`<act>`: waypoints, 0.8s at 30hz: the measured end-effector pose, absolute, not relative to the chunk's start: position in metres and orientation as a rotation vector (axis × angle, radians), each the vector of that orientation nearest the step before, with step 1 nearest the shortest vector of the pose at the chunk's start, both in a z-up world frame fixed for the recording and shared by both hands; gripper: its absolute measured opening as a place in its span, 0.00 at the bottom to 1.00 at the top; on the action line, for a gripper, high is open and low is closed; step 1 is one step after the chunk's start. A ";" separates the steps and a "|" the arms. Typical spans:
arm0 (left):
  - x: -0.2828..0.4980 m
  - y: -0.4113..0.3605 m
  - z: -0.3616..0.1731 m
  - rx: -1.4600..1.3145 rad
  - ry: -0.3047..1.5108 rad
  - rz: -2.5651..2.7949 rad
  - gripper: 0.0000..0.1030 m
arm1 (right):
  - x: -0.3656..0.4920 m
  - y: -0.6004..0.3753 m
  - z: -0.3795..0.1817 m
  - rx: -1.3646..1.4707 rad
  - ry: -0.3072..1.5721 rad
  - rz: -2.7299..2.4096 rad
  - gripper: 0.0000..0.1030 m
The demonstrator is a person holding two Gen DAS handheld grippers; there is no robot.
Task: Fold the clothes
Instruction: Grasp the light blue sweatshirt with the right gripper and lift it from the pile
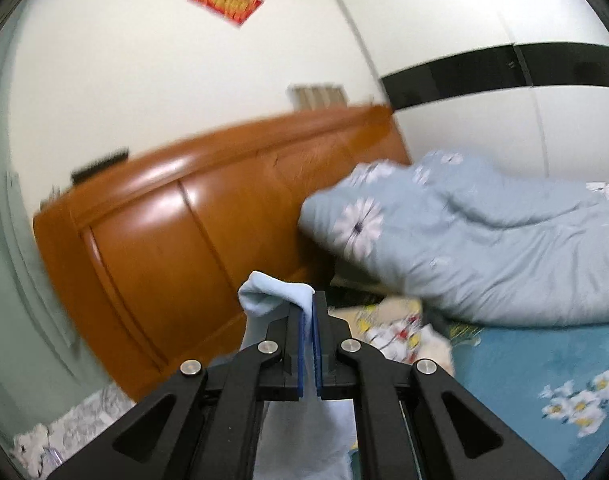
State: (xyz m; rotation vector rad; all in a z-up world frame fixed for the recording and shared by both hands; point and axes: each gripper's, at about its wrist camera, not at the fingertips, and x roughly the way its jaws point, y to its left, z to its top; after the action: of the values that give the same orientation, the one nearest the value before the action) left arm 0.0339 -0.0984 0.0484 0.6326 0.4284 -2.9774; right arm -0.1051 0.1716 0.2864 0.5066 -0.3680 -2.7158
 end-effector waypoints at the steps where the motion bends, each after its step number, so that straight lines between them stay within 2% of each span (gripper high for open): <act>1: 0.035 -0.096 0.050 0.631 0.428 -2.988 1.00 | -0.097 0.184 0.294 0.484 -0.359 -2.740 0.03; 4: 0.037 -0.079 0.054 0.635 0.413 -3.044 1.00 | -0.070 0.227 0.311 0.439 -0.303 -2.846 0.03; 9: 0.031 -0.032 0.064 0.693 0.361 -3.177 1.00 | -0.018 0.337 0.328 0.442 -0.311 -3.089 0.03; 16: 0.022 0.071 0.091 0.699 0.260 -3.402 1.00 | 0.092 0.475 0.390 0.360 -0.236 -3.511 0.04; 19: 0.023 0.115 0.101 0.725 0.271 -3.492 1.00 | 0.110 0.493 0.389 0.536 -0.124 -3.565 0.04; 21: 0.024 0.147 0.103 0.768 0.261 -3.557 1.00 | 0.108 0.498 0.364 0.690 -0.084 -3.544 0.04; 24: 0.030 0.179 0.103 0.878 0.205 -3.625 1.00 | 0.095 0.507 0.312 0.896 -0.167 -3.431 0.04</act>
State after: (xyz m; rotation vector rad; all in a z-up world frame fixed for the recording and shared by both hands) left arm 0.0299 0.1787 0.1026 0.8776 0.2047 -3.6248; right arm 0.0950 0.5070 0.3118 0.8964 -0.1667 -3.4313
